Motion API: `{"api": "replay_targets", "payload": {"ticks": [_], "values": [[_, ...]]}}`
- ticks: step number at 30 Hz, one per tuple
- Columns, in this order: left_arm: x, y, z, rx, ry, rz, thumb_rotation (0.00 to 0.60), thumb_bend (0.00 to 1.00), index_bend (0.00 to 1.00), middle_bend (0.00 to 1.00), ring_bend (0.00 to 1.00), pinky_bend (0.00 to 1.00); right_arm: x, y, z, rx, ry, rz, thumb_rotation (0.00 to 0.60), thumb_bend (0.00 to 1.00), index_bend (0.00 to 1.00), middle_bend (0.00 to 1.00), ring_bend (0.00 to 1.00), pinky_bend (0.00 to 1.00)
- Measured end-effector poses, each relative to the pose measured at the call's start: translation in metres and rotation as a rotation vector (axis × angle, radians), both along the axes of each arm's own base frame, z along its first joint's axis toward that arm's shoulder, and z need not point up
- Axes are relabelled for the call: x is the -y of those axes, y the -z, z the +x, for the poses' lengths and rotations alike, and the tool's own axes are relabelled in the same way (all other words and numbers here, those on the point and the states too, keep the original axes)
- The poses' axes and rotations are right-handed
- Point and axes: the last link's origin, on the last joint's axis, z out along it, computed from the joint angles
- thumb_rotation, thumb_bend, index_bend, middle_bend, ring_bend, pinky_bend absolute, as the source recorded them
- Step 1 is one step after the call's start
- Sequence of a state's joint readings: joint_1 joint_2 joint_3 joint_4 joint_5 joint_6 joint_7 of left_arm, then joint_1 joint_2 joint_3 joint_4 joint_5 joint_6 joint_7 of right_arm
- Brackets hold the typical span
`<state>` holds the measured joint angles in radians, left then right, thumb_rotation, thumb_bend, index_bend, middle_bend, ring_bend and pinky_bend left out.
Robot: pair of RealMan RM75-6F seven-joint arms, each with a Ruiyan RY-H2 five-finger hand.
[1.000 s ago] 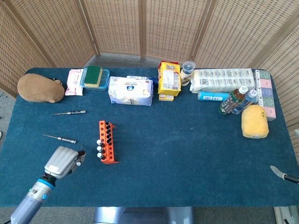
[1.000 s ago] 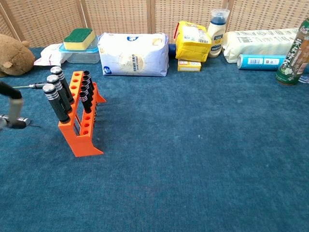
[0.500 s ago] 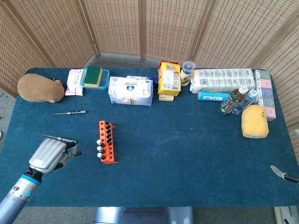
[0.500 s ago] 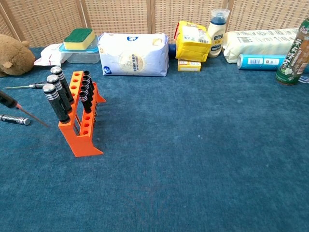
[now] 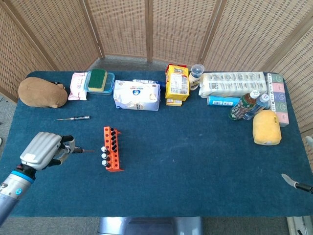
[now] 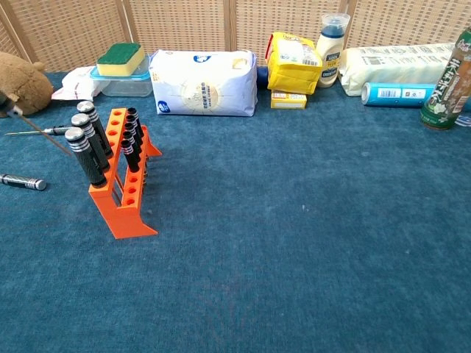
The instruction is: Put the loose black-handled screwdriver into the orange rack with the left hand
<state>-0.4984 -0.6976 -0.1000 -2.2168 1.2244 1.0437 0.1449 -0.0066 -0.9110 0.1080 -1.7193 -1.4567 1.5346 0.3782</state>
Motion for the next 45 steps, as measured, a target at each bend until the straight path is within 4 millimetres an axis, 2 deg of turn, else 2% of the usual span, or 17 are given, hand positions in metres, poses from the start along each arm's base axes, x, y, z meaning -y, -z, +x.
{"api": "replay_targets", "payload": {"ticks": [8,18,26,45], "values": [[-0.023,-0.007,0.018,0.072,-0.054,-0.052,0.6,0.36,0.57,1.0,0.98,0.93,0.001,0.001,-0.001,-0.004,0.006,0.004,0.546,0.0,0.01,0.03,0.01,0.0],[-0.034,-0.012,0.031,0.073,-0.083,-0.052,0.6,0.36,0.57,1.0,0.98,0.93,0.002,0.0,-0.002,-0.003,0.01,0.005,0.543,0.0,0.01,0.03,0.01,0.0],[-0.035,-0.013,0.04,0.059,-0.064,-0.048,0.6,0.37,0.57,1.0,0.98,0.93,0.002,0.002,-0.001,-0.008,0.011,0.014,0.544,0.0,0.01,0.03,0.01,0.0],[-0.036,-0.004,0.046,0.028,-0.065,-0.058,0.6,0.37,0.57,1.0,0.98,0.93,0.001,-0.001,-0.001,0.001,0.006,0.001,0.541,0.0,0.01,0.03,0.01,0.0]]}}
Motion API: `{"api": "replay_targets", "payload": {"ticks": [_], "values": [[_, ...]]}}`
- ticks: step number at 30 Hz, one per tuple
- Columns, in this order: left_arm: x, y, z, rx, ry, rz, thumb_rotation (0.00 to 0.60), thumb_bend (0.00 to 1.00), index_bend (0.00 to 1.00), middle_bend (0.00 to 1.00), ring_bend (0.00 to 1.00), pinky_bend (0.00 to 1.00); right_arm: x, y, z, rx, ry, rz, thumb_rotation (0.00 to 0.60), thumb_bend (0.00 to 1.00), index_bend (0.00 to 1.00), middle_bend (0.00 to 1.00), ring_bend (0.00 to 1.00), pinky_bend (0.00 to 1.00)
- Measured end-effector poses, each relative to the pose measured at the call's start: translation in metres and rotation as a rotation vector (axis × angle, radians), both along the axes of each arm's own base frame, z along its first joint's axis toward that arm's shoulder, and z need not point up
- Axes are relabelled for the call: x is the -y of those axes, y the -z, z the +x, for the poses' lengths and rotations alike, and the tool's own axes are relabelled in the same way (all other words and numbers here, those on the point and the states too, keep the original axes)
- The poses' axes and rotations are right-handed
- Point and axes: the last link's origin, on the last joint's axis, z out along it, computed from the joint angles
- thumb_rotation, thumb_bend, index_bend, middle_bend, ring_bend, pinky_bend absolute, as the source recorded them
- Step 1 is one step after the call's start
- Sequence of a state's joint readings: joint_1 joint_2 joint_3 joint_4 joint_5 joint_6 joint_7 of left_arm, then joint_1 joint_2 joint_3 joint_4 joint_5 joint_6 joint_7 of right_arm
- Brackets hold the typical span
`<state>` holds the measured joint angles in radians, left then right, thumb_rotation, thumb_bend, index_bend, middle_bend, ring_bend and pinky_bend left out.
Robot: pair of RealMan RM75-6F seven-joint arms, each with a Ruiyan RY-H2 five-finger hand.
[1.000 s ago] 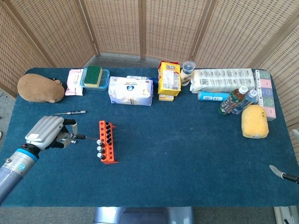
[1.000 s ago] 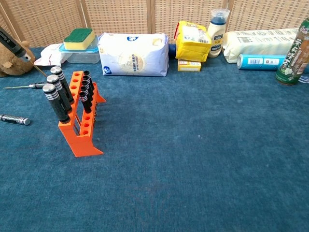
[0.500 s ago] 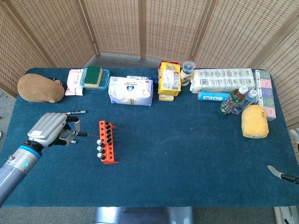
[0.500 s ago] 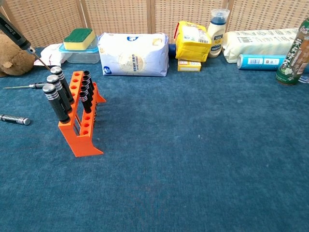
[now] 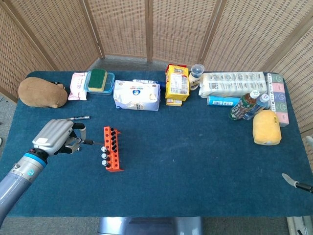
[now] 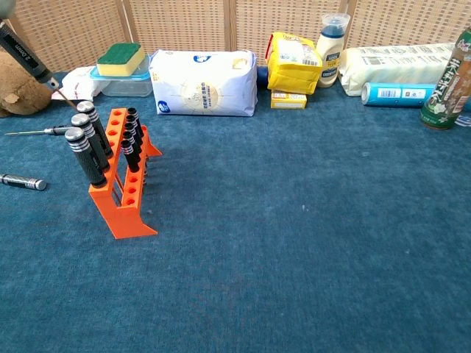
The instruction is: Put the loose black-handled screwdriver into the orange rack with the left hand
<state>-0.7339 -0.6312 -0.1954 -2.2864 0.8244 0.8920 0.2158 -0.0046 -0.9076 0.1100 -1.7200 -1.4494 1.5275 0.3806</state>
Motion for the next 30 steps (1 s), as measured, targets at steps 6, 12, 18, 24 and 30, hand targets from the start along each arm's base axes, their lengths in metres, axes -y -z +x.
{"api": "replay_targets", "payload": {"ticks": [6,12,18,24,30], "values": [[0.0009,0.0026,0.0022,-0.005,-0.001,-0.003,0.6,0.36,0.57,1.0,0.98,0.93,-0.0001,-0.001,-0.0009,0.003,0.001,-0.004,0.544,0.0,0.01,0.03,0.01,0.0],[0.0008,0.0043,0.003,-0.016,0.0,-0.003,0.6,0.36,0.57,1.0,0.98,0.93,-0.0007,-0.002,-0.0011,0.005,-0.001,-0.006,0.542,0.0,0.01,0.03,0.01,0.0],[0.0009,0.0067,0.0039,-0.017,0.0,0.004,0.6,0.36,0.57,1.0,0.98,0.93,-0.0008,-0.0028,-0.0011,0.007,-0.002,-0.008,0.542,0.0,0.01,0.03,0.01,0.0],[0.0008,0.0079,0.0047,-0.015,-0.003,0.003,0.6,0.36,0.57,1.0,0.98,0.93,-0.0008,-0.0033,-0.0016,0.009,0.0,-0.01,0.542,0.0,0.01,0.03,0.01,0.0],[0.0013,0.0099,0.0053,-0.025,0.0,0.004,0.6,0.36,0.57,1.0,0.98,0.93,-0.0014,-0.0042,-0.0018,0.013,0.0,-0.011,0.542,0.0,0.01,0.03,0.01,0.0]]}}
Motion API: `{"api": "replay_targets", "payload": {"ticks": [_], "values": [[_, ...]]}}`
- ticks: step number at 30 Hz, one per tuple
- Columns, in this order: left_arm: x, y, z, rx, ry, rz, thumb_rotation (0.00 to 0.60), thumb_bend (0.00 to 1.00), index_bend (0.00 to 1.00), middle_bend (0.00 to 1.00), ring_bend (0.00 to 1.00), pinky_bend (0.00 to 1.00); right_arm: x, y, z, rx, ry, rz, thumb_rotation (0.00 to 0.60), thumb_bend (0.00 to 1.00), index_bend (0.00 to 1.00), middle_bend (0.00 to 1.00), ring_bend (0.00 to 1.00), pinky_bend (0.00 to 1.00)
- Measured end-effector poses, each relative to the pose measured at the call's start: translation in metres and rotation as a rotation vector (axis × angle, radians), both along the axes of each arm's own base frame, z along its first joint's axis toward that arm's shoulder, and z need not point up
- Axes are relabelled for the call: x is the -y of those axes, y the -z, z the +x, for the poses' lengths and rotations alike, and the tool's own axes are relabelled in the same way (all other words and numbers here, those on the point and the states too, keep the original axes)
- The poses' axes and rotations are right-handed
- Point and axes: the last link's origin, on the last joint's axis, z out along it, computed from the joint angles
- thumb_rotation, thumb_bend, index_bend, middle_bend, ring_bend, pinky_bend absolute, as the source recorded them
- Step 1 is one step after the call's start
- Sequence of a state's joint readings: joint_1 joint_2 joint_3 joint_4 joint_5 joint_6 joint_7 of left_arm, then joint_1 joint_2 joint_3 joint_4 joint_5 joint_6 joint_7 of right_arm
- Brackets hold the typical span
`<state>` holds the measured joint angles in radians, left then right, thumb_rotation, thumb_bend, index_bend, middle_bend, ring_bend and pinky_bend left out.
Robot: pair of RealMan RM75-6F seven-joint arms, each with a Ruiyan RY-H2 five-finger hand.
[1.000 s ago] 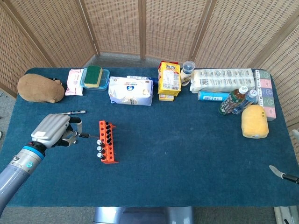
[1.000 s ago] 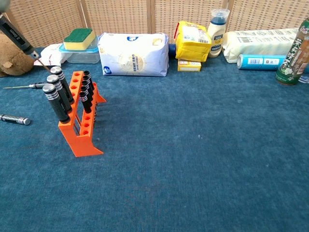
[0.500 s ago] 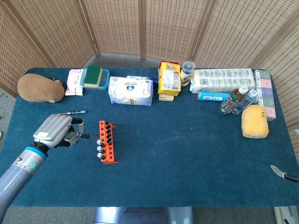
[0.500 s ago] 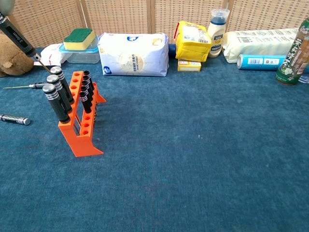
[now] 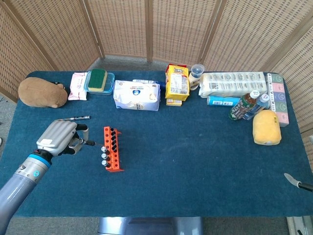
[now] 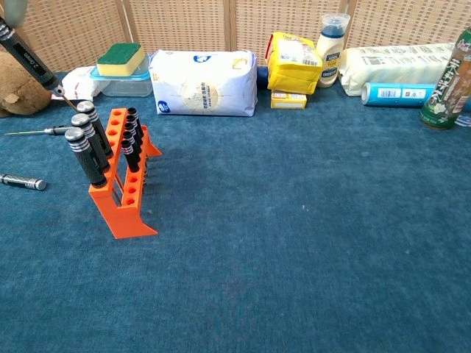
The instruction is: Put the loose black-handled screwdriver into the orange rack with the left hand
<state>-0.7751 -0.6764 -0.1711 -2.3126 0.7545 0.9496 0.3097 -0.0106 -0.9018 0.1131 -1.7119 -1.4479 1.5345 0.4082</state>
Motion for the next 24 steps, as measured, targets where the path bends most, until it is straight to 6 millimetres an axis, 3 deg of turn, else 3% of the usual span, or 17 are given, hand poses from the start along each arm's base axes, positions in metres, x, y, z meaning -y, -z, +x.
{"api": "replay_targets", "payload": {"ticks": [24], "values": [[-0.001,0.009,0.012,0.001,0.019,-0.013,0.6,0.36,0.57,1.0,0.98,0.93,-0.001,-0.003,-0.002,0.01,-0.001,-0.005,0.542,0.0,0.01,0.03,0.01,0.0]]}}
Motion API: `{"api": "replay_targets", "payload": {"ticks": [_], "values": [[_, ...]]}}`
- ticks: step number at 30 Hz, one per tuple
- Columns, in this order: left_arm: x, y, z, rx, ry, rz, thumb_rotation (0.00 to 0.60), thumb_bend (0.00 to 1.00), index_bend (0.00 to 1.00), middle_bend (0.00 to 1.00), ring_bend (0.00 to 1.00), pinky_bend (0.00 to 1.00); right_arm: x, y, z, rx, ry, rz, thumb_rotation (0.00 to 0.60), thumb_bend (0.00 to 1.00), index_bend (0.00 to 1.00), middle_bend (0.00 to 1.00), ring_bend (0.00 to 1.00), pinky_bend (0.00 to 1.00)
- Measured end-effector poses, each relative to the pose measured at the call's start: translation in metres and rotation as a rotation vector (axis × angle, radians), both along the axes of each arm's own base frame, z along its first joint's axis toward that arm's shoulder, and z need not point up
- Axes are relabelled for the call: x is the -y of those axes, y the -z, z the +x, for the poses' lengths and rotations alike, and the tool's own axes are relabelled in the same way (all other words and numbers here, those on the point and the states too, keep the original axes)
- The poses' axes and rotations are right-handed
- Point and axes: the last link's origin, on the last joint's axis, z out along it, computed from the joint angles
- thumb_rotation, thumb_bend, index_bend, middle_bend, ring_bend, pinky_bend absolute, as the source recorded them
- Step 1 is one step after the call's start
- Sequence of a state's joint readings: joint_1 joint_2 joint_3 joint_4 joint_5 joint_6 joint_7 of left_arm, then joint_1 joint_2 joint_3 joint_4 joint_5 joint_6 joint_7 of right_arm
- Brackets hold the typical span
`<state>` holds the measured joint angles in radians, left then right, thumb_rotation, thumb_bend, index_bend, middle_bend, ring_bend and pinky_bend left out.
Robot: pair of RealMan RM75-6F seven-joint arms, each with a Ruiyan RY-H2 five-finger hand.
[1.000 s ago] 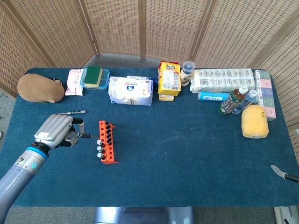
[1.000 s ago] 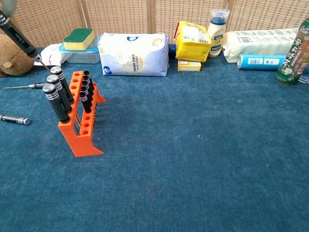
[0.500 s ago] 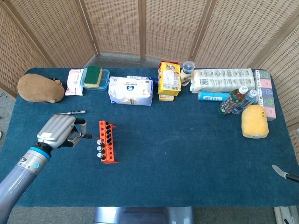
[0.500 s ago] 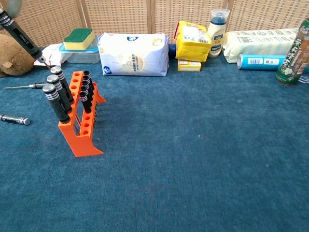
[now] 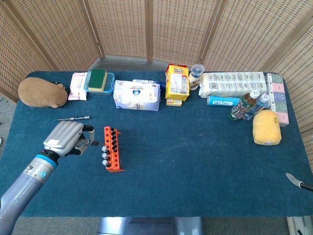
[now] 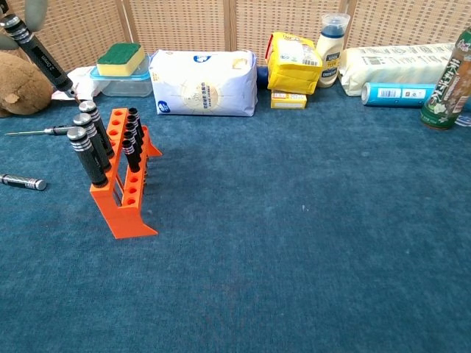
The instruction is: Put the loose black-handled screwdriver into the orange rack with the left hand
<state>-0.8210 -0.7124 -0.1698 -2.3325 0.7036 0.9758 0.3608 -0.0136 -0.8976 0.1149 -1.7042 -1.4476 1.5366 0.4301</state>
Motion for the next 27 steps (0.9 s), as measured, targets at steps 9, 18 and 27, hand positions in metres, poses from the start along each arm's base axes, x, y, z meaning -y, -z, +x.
{"api": "replay_targets", "payload": {"ticks": [9,18,27], "values": [[0.0022,-0.006,0.0008,-0.006,-0.006,0.015,0.6,0.36,0.57,1.0,0.98,0.93,-0.0003,0.0001,0.0,0.0,-0.001,0.001,0.545,0.0,0.01,0.03,0.01,0.0],[0.0021,-0.0039,0.001,-0.005,-0.005,0.002,0.6,0.36,0.57,1.0,0.98,0.93,-0.0004,-0.0001,-0.0001,-0.001,0.0,-0.001,0.543,0.0,0.01,0.03,0.01,0.0],[0.0025,-0.002,0.0038,-0.009,0.0,0.0,0.6,0.37,0.57,1.0,0.98,0.93,-0.0009,-0.0018,-0.0006,0.004,-0.001,-0.006,0.545,0.0,0.01,0.03,0.01,0.0]]}}
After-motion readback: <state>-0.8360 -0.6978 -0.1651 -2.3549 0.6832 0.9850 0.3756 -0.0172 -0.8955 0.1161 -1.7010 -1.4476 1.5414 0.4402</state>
